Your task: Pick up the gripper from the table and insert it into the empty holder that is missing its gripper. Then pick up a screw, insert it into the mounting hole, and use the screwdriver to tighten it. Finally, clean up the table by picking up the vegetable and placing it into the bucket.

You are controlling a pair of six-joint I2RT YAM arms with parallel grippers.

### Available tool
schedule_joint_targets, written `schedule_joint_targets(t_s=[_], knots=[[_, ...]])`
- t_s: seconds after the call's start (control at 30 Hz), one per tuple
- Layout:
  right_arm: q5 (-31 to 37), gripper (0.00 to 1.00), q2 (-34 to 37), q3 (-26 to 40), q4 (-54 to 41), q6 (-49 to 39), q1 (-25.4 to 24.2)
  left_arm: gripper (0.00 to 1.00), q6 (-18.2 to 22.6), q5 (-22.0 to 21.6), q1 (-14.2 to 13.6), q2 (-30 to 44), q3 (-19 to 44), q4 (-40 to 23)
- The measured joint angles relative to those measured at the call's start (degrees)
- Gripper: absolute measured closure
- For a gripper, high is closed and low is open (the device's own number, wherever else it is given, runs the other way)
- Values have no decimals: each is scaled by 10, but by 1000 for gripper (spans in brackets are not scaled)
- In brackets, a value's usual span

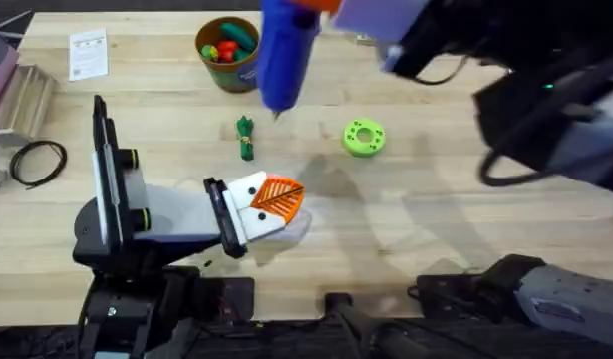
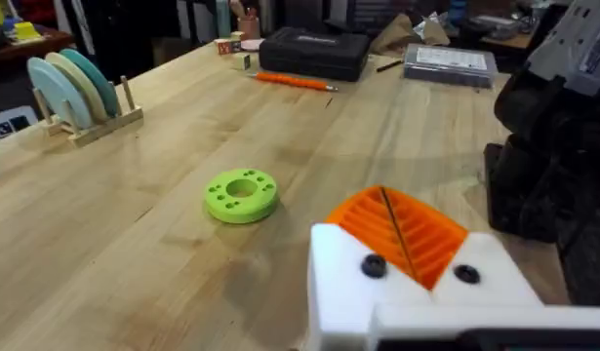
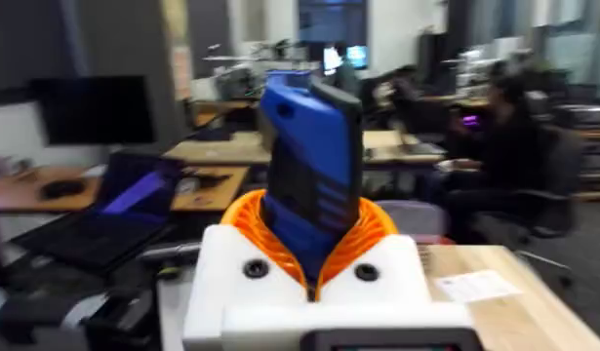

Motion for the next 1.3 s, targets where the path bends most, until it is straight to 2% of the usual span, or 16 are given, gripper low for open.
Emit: schedule_joint_targets(t_s=[0.13, 0.43, 0.93, 1.3], knots=[[-46, 979, 40, 0, 53, 19, 19, 996, 0, 0, 0, 0, 0, 0], [-109, 979, 50, 0, 59, 34, 51, 996, 0, 0, 0, 0, 0, 0], [-125, 979, 51, 0, 60, 0, 90, 996, 0, 0, 0, 0, 0, 0], [-130, 979, 85, 0, 61, -27, 95, 996, 0, 0, 0, 0, 0, 0]])
